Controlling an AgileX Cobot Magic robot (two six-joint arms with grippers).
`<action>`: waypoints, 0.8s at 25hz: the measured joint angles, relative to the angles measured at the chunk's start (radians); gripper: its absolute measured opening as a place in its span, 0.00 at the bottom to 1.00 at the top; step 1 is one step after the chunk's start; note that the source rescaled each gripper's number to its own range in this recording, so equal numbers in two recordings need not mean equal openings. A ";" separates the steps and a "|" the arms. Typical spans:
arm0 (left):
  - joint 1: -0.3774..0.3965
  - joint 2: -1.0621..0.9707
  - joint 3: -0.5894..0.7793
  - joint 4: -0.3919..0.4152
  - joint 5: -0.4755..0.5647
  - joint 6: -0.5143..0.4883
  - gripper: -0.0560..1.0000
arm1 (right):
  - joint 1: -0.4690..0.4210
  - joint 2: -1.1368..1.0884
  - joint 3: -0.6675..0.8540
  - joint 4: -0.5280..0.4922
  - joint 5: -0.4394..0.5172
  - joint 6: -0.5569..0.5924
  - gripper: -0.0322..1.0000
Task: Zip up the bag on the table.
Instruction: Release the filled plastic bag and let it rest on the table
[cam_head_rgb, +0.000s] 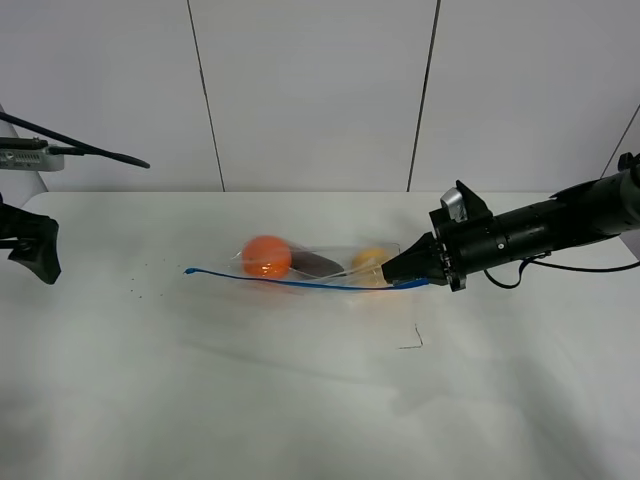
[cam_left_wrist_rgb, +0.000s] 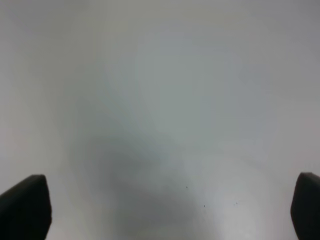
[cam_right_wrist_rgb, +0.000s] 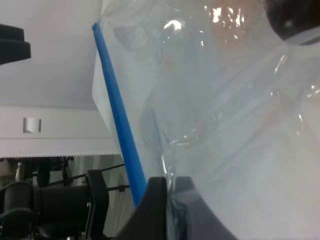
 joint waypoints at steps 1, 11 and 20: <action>0.000 -0.018 0.018 0.000 -0.015 0.000 1.00 | 0.000 0.000 0.000 0.000 0.000 0.000 0.03; 0.000 -0.405 0.274 -0.002 -0.113 -0.022 1.00 | 0.000 0.000 0.000 -0.001 0.000 -0.008 0.03; 0.000 -0.813 0.477 -0.025 -0.120 -0.022 1.00 | 0.000 0.000 0.000 -0.001 -0.001 -0.008 0.03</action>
